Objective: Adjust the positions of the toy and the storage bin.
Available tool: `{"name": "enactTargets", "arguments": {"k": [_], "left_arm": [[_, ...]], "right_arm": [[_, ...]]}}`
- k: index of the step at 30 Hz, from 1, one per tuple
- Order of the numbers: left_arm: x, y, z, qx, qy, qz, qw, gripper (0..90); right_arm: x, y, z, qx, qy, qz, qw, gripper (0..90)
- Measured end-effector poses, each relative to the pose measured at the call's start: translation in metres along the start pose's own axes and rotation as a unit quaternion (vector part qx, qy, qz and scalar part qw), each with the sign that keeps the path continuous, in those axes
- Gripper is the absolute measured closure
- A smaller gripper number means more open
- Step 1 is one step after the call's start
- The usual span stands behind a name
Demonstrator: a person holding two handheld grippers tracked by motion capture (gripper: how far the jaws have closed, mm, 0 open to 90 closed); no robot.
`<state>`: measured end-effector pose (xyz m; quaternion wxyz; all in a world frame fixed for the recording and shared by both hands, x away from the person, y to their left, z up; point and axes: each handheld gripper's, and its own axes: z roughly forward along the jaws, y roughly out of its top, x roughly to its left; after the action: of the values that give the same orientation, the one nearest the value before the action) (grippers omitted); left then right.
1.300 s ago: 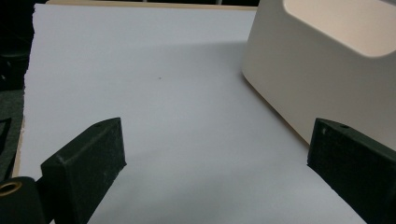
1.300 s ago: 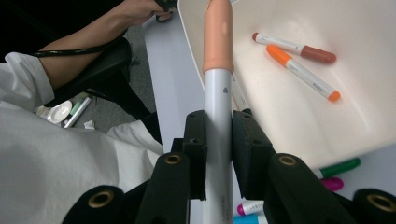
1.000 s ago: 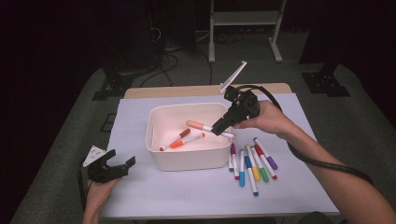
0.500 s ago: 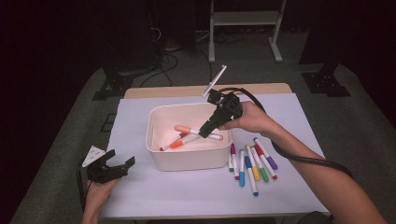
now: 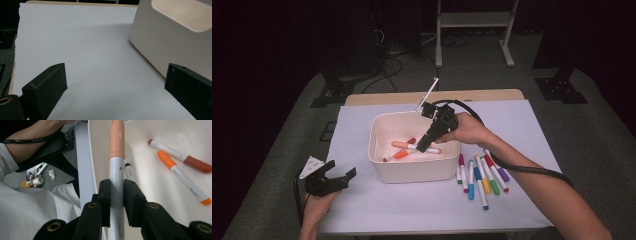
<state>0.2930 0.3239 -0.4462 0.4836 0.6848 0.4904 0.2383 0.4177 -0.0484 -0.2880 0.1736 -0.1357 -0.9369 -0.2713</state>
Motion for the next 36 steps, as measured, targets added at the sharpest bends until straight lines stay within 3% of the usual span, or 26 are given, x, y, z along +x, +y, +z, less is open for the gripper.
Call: {"name": "enactTargets", "arguments": {"k": [7,9,15,27,36], "left_arm": [[0.001,0.0,0.0,0.0,0.0,-0.001,1.0,2.8],[0.001,0.0,0.0,0.0,-0.001,-0.001,1.0,2.8],[0.001,0.0,0.0,-0.001,0.0,-0.002,1.0,2.8],[0.0,0.0,0.001,0.001,0.0,-0.002,1.0,2.8],[-0.001,-0.001,0.001,0.002,0.0,-0.002,1.0,2.9]], "right_arm": [[-0.005,0.003,0.012,0.016,0.0,0.0,0.9999,74.5],[-0.006,0.004,0.014,0.014,0.0,0.003,0.9999,68.0],[-0.005,0.002,0.014,0.017,-0.012,0.003,0.9998,66.2],[-0.001,-0.017,-0.015,-0.02,-0.023,0.01,0.9995,66.4],[0.003,-0.043,-0.048,-0.051,-0.047,0.023,0.9973,66.2]]}}
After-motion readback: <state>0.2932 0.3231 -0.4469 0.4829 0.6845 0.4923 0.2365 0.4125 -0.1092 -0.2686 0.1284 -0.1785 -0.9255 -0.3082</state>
